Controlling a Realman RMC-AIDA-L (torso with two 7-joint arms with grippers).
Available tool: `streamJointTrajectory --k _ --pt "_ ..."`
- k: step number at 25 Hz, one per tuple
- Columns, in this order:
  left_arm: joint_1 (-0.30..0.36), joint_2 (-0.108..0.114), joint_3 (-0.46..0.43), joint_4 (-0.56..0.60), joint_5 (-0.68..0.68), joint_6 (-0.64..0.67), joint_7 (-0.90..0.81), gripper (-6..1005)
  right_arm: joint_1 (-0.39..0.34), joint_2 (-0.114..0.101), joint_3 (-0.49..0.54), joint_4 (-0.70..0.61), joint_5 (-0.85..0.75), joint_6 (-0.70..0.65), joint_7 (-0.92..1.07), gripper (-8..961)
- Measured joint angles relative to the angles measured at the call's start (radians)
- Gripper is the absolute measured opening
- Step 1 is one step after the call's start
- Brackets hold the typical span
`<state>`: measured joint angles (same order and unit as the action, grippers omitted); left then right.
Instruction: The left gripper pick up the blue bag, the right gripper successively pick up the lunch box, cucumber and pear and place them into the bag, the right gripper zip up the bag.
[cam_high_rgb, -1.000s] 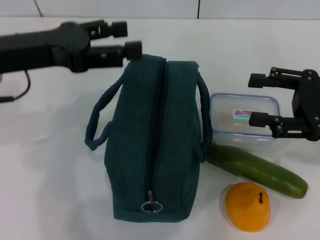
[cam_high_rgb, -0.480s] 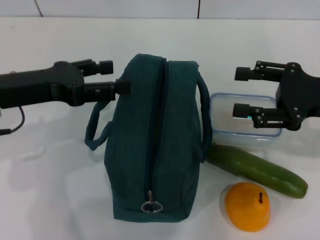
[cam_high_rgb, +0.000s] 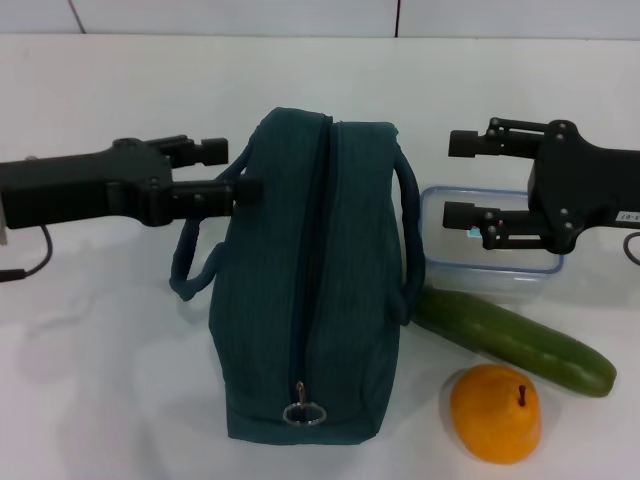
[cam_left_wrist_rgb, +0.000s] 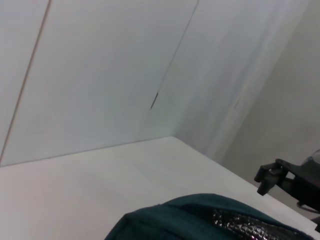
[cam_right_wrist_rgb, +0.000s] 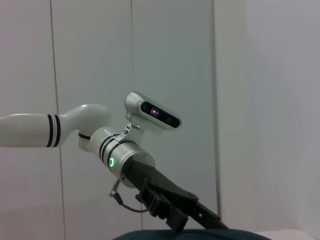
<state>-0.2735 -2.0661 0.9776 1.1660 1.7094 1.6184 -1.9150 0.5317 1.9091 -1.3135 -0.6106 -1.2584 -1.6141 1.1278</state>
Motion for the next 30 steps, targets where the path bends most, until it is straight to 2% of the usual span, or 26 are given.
streamJointTrajectory --k 10,24,27,30 --pt "-0.008 -0.015 0.001 0.003 0.01 0.005 0.003 814 0.002 0.009 0.001 -0.02 -0.001 0.036 0.002 725" --pt "-0.017 -0.019 0.005 -0.019 0.013 -0.005 0.05 804 -0.006 0.019 0.001 -0.021 -0.003 0.05 0.003 724" --pt "-0.025 -0.019 0.006 -0.035 0.013 -0.005 0.067 562 -0.014 0.021 0.001 -0.019 -0.003 0.049 0.003 724" --pt "-0.027 -0.019 0.005 -0.042 0.006 -0.005 0.093 416 -0.02 0.022 0.001 -0.017 -0.003 0.046 0.003 724"
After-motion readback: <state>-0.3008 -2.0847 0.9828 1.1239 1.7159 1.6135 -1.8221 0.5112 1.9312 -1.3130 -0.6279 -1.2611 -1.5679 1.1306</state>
